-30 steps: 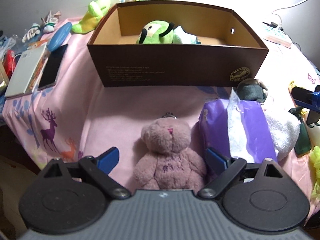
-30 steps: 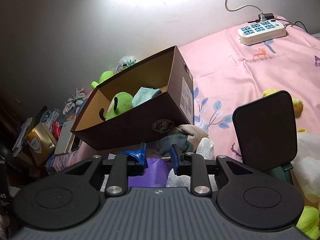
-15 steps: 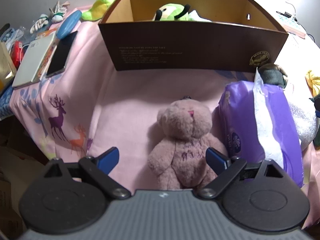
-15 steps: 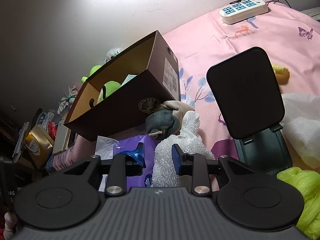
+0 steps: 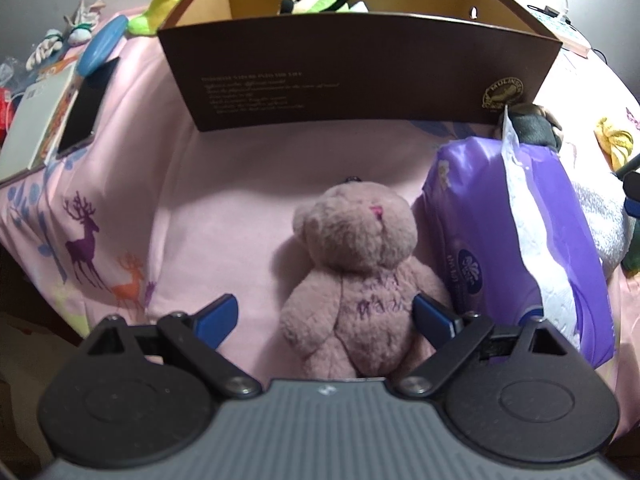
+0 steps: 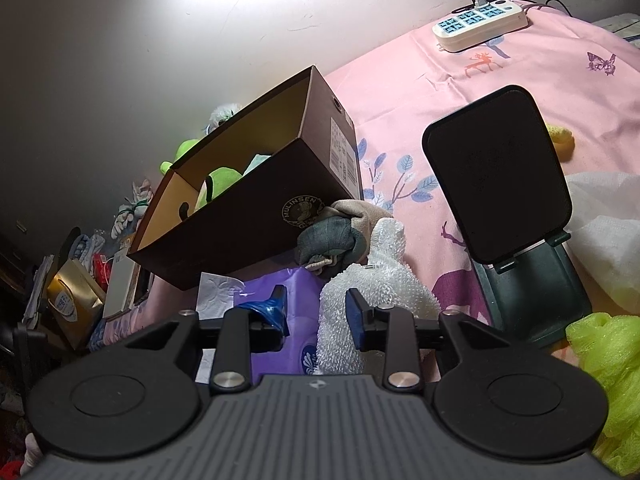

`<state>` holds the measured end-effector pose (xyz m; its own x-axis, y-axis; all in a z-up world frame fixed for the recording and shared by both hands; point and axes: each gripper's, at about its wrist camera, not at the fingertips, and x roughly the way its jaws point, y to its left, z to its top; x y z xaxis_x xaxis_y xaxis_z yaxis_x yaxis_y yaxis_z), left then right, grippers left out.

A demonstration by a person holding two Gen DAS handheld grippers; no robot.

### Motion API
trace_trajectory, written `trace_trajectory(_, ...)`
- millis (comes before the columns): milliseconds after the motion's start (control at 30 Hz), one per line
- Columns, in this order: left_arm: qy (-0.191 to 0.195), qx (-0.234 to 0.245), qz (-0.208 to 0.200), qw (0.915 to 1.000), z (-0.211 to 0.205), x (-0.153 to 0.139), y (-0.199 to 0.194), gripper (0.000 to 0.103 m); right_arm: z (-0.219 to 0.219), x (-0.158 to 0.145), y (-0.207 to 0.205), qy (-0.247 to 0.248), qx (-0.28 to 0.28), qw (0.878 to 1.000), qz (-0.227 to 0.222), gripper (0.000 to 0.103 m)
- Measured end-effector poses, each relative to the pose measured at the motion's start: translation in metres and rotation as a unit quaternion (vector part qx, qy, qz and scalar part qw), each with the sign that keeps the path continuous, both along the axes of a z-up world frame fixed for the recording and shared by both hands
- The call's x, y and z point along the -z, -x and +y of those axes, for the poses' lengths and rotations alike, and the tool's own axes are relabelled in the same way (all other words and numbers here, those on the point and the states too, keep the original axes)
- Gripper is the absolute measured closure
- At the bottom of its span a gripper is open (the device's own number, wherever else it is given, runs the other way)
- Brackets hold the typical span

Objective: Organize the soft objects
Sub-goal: 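Grasp the pink teddy bear with the left tool while the right tool grasps the white mesh sponge, then lift the pink teddy bear with the left tool toward the brown box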

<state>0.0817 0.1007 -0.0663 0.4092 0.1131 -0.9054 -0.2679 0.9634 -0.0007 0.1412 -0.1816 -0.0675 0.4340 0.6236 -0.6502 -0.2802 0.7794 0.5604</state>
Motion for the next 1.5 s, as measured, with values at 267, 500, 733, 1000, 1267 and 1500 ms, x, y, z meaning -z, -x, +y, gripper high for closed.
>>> trace_trajectory(267,0.058,0.000,0.000,0.9983,0.016,0.006,0.001,0.010,-0.003,0.001,0.005,-0.003,0.029,1.000,0.006,0.088)
trace_trajectory(500,0.099,-0.013,0.003,0.9950,0.021,0.015,-0.002,0.010,-0.011,0.002,0.008,-0.002,0.047,0.999,0.018,0.087)
trace_trajectory(733,0.109,0.007,-0.006,0.9940,0.016,0.013,-0.004,0.032,-0.013,0.005,0.009,-0.008,0.058,0.998,0.021,0.085)
trace_trajectory(1000,0.121,0.013,-0.010,0.9925,0.016,0.013,-0.005,0.042,-0.014,0.005,0.008,-0.012,0.059,0.998,0.023,0.084)
trace_trajectory(1267,0.106,0.019,-0.010,0.9942,0.013,0.009,-0.003,0.045,-0.015,0.009,0.008,-0.017,0.058,0.998,0.030,0.083)
trace_trajectory(1500,0.101,0.018,-0.014,0.9946,0.011,0.001,-0.002,0.052,-0.018,0.011,0.009,-0.026,0.064,0.997,0.037,0.083)
